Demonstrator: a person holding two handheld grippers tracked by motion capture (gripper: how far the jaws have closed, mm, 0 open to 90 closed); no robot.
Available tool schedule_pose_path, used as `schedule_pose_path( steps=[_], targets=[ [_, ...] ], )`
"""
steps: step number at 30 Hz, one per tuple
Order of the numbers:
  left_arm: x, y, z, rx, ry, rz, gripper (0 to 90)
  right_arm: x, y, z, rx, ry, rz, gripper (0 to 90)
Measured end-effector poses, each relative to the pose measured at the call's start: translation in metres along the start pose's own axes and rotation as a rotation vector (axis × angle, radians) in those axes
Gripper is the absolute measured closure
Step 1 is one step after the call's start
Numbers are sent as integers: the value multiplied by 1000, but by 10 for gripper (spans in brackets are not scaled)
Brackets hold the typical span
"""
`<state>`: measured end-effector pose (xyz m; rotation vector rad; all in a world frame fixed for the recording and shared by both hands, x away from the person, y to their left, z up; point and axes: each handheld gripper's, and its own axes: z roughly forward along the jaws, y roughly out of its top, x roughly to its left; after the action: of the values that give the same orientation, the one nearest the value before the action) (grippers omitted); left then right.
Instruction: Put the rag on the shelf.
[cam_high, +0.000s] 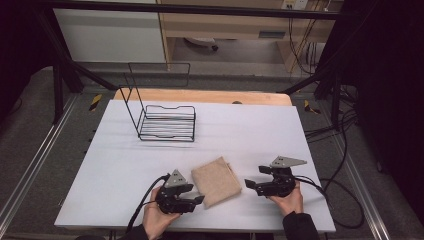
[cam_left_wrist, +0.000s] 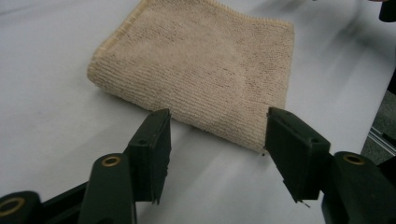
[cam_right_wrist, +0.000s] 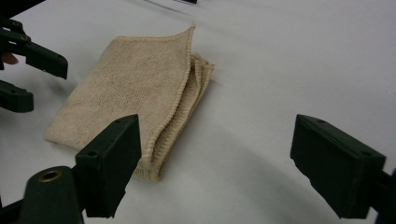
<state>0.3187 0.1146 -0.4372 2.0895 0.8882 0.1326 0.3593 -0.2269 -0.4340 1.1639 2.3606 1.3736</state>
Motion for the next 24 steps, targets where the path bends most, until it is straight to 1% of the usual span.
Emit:
schedule_pose_path(
  steps=[3, 5, 7, 8, 9, 10, 12, 14, 15, 16, 17, 20, 23, 24],
  targets=[
    [-6, -1, 9, 18, -2, -28, 418, 6, 2, 6, 3, 8, -13, 234],
    [-10, -2, 12, 25, -2, -31, 439, 9, 2, 9, 15, 12, 0, 279],
    [-13, -3, 16, 39, -4, -34, 462, 10, 2, 12, 25, 18, 0, 332],
    [-13, -3, 16, 39, -4, -34, 474, 11, 2, 13, 40, 24, 16, 364],
    [-15, -3, 18, 43, -4, -36, 474, 11, 2, 13, 40, 24, 16, 364],
    [-16, -4, 19, 47, -5, -34, 498, 14, 2, 17, 66, 32, 32, 421],
    [-18, -4, 20, 45, -1, -39, 526, 16, 3, 20, 83, 45, 37, 463],
    [-18, -5, 21, 48, 1, -40, 544, 18, 3, 23, 91, 51, 44, 475],
    [-18, -5, 22, 56, -3, -41, 582, 20, 4, 28, 115, 51, 45, 511],
    [-19, -5, 22, 55, -1, -39, 598, 21, 4, 30, 124, 46, 44, 524],
    [-19, -5, 23, 59, -13, -44, 628, 22, 4, 33, 136, 41, 40, 538],
    [-19, -5, 23, 66, -31, -46, 705, 25, 4, 39, 160, 35, 31, 591],
    [-19, -4, 22, 66, -39, -43, 789, 26, 2, 42, 190, 43, 50, 644],
    [-18, -3, 21, 66, -39, -37, 807, 26, 2, 43, 197, 47, 60, 660]
  ],
)
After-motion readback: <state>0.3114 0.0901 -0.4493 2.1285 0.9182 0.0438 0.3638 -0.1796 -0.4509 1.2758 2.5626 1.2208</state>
